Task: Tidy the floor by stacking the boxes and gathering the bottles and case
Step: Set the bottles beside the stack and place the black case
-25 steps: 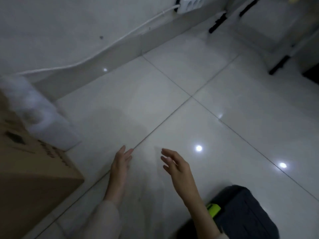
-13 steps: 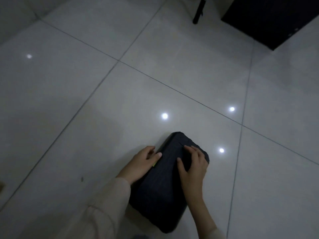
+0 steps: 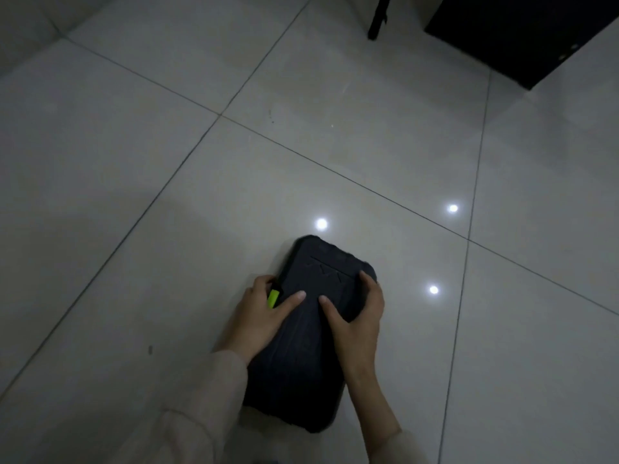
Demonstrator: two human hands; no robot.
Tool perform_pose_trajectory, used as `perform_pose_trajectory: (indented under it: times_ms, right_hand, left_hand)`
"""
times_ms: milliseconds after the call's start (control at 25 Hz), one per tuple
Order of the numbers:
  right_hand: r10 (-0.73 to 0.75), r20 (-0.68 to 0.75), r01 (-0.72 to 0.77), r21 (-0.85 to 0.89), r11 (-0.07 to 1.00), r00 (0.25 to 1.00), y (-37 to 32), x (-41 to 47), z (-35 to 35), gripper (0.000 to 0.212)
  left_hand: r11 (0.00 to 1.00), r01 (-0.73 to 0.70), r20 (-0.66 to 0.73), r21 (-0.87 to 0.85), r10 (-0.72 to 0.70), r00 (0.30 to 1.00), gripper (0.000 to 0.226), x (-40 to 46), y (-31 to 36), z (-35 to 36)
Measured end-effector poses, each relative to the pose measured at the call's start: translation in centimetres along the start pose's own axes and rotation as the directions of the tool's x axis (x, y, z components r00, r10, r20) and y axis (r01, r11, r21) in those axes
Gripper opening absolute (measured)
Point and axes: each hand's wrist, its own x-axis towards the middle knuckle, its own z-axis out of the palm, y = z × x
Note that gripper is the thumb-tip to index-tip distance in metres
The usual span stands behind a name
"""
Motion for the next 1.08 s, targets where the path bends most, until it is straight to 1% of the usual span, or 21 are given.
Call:
perform_pose_trajectory:
  times_ms: [80, 160, 240, 320, 400, 440, 480, 520, 560, 600, 640, 720, 800, 840, 920, 960, 1000, 1040, 1080]
  right_hand:
    - [-0.076, 0.136, 0.072, 0.036, 0.997, 0.988, -1.4, 1.4, 1.8, 0.075]
    - [-0.123, 0.297, 0.099, 0.095, 0.991, 0.947, -3.0, 2.8, 3.8, 0.08]
    - [-0.095, 0.426, 0.052, 0.112, 0.992, 0.9, -4.2, 3.8, 5.8, 0.081]
    - [-0.049, 0.534, 0.027, 0.049, 0.998, 0.844, -4.2, 3.8, 7.3, 0.075]
    - [-0.039, 0.644, 0.053, -0.003, 0.999, 0.764, -3.9, 2.6, 8.7, 0.075]
    - [-0.062, 0.689, 0.09, -0.005, 0.996, 0.722, -3.8, 1.8, 9.4, 0.083]
    - [-0.098, 0.733, 0.15, -0.005, 0.989, 0.673, -3.9, 1.2, 10.3, 0.096]
    - [-0.127, 0.778, 0.218, -0.013, 0.976, 0.615, -4.2, 0.9, 11.3, 0.109]
    - [-0.137, 0.821, 0.281, -0.03, 0.959, 0.554, -4.9, 0.8, 12.6, 0.116]
    - [-0.132, 0.853, 0.333, -0.051, 0.942, 0.505, -6.0, 0.8, 13.9, 0.117]
    - [-0.13, 0.87, 0.365, -0.06, 0.929, 0.475, -7.1, 0.9, 15.3, 0.115]
    - [-0.159, 0.881, 0.428, -0.053, 0.902, 0.445, -9.1, 1.2, 18.2, 0.105]
    - [-0.189, 0.891, 0.506, -0.052, 0.861, 0.413, -10.8, 1.6, 21.0, 0.096]
    - [-0.197, 0.898, 0.542, -0.054, 0.839, 0.394, -11.6, 2.0, 22.2, 0.093]
    - [-0.197, 0.917, 0.618, -0.064, 0.783, 0.345, -12.9, 2.8, 24.5, 0.091]
    - [-0.197, 0.927, 0.651, -0.064, 0.756, 0.32, -13.5, 3.1, 25.6, 0.09]
    - [-0.197, 0.934, 0.676, -0.059, 0.735, 0.297, -14.0, 3.3, 26.6, 0.09]
    - [-0.195, 0.942, 0.695, -0.052, 0.717, 0.273, -14.4, 3.2, 27.6, 0.089]
    - [-0.193, 0.95, 0.715, -0.043, 0.698, 0.246, -14.8, 3.0, 28.6, 0.089]
  left_hand:
    - [0.995, 0.002, -0.146, -0.099, -0.017, 0.989, 0.065, 0.3, 0.0, -2.0]
    - [0.981, 0.015, -0.28, -0.191, -0.069, 0.957, 0.066, 0.9, -0.1, -4.6]
    - [0.961, 0.0, -0.394, -0.275, -0.113, 0.912, 0.066, 1.6, -0.5, -7.3]
    - [0.939, -0.018, -0.472, -0.344, -0.156, 0.868, 0.064, 2.2, -0.7, -9.8]
    - [0.917, -0.037, -0.522, -0.396, -0.192, 0.831, 0.066, 2.6, -1.3, -12.4]
    - [0.906, -0.036, -0.53, -0.423, -0.215, 0.82, 0.067, 2.9, -1.7, -13.6]
    - [0.894, -0.039, -0.538, -0.446, -0.233, 0.81, 0.07, 3.2, -2.2, -15.0]
    - [0.883, -0.04, -0.545, -0.467, -0.252, 0.8, 0.074, 3.4, -2.7, -16.2]
    - [0.868, -0.053, -0.556, -0.494, -0.269, 0.786, 0.079, 3.4, -3.1, -17.6]
    - [0.853, -0.059, -0.563, -0.519, -0.289, 0.775, 0.083, 3.8, -3.7, -19.0]
    - [0.835, -0.068, -0.568, -0.546, -0.309, 0.763, 0.083, 3.9, -4.2, -20.4]
    - [0.816, -0.089, -0.595, -0.571, -0.337, 0.729, 0.072, 3.9, -4.9, -22.7]
    - [0.842, -0.121, -0.653, -0.526, -0.309, 0.692, 0.058, 3.1, -5.2, -24.1]
    - [0.867, -0.127, -0.67, -0.482, -0.271, 0.691, 0.053, 2.6, -5.2, -24.5]
    - [0.917, -0.135, -0.69, -0.375, -0.178, 0.702, 0.052, 1.9, -5.3, -24.9]
    - [0.952, -0.099, -0.703, -0.289, -0.141, 0.697, 0.056, 1.6, -5.3, -24.9]
    - [0.988, -0.026, -0.713, -0.15, -0.09, 0.696, 0.06, 1.5, -5.5, -24.6]
    - [0.996, 0.082, -0.703, 0.022, -0.043, 0.71, 0.063, 1.4, -5.5, -24.1]
    - [0.968, 0.18, -0.682, 0.175, -0.012, 0.731, 0.066, 1.3, -5.7, -23.7]
